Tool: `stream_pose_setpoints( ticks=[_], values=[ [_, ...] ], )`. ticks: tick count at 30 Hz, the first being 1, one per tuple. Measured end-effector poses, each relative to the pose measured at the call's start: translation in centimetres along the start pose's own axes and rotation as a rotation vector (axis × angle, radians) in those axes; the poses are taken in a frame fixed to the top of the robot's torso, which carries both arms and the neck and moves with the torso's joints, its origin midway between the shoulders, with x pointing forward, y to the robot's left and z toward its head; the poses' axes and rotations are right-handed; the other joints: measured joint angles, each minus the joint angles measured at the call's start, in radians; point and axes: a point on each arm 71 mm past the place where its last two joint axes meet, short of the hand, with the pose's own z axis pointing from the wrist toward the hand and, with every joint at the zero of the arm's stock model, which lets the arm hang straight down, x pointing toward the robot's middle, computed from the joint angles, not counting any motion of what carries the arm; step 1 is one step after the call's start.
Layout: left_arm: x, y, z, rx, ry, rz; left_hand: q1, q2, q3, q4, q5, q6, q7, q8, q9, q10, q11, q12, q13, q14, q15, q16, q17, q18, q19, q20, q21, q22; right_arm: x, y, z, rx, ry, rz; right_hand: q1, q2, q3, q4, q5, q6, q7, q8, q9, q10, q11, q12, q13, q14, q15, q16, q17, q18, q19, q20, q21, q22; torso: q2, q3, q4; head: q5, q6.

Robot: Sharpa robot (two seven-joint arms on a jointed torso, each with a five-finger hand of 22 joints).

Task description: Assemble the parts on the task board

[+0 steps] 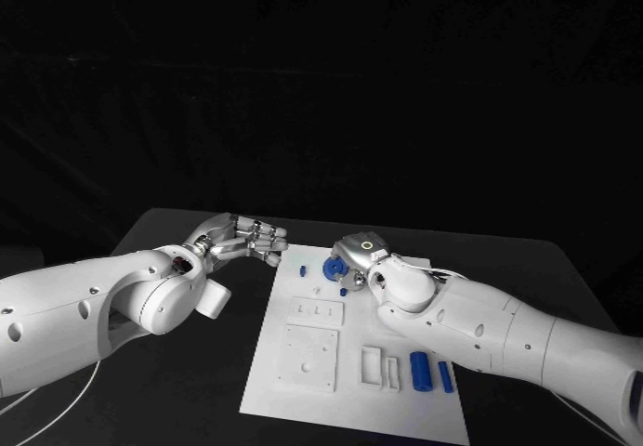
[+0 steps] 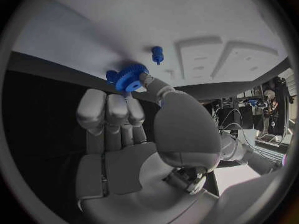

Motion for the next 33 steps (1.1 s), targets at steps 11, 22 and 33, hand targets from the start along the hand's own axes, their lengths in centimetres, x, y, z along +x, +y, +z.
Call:
stream_pose_setpoints(
  ticks=[11, 22, 33],
  values=[
    [0.0, 0.0, 0.0, 0.0, 0.0, 0.0, 0.0, 0.0, 0.0, 0.0, 0.0, 0.0, 0.0, 0.0, 0.0, 0.0, 0.0, 0.0, 0.0, 0.0, 0.0, 0.0, 0.0, 0.0, 0.0, 0.0, 0.0, 0.0, 0.2, -0.4, 0.1, 0.015, 0.013, 0.007, -0.103, -0.005, 0.049, 0.056, 0.012, 0.0, 0.0, -0.002, -0.001, 0.001, 0.001, -0.012, -0.009, 0.0, 0.0, -0.004, -0.005, 0.0, 0.0, 0.0, 0.0, 0.0, 0.0, 0.0002, 0.0, 0.0, 0.0],
    [0.0, 0.0, 0.0, -0.001, 0.0, 0.001, 0.0, 0.0, 0.0, 0.0, 0.0, 0.0, 0.0, 0.0, 0.0, 0.0, 0.0, 0.0, 0.0, 0.0, 0.0, 0.0, 0.0, 0.0, -0.004, 0.004, 0.0, 0.0, 0.6, -1.1, 0.1, 0.046, 0.055, 0.043, -0.327, -0.06, 0.018, 0.178, -0.054, 0.002, -0.015, -0.002, -0.002, -0.008, 0.007, -0.016, -0.014, 0.0, 0.0, -0.004, -0.004, 0.0, 0.0, 0.0, 0.0, 0.0, 0.0, 0.0005, -0.0006, 0.0, 0.0],
    [-0.1, 0.0, 0.0, -0.002, -0.001, 0.001, 0.0, 0.0, 0.0, 0.0, 0.0, 0.0, 0.0, 0.0, 0.0, 0.0, 0.0, 0.0, 0.0, 0.0, 0.0, 0.0, 0.0, 0.0, -0.004, 0.004, 0.0, 0.0, 1.0, -1.5, 0.1, 0.062, 0.1, 0.077, -0.308, -0.057, -0.015, 0.229, -0.054, -0.001, -0.015, -0.002, -0.003, -0.008, 0.007, -0.016, -0.006, 0.0, 0.0, 0.001, 0.012, 0.0, 0.0, 0.0, 0.006, 0.0, 0.0, 0.0006, -0.0008, -0.002, -0.001]
  ],
)
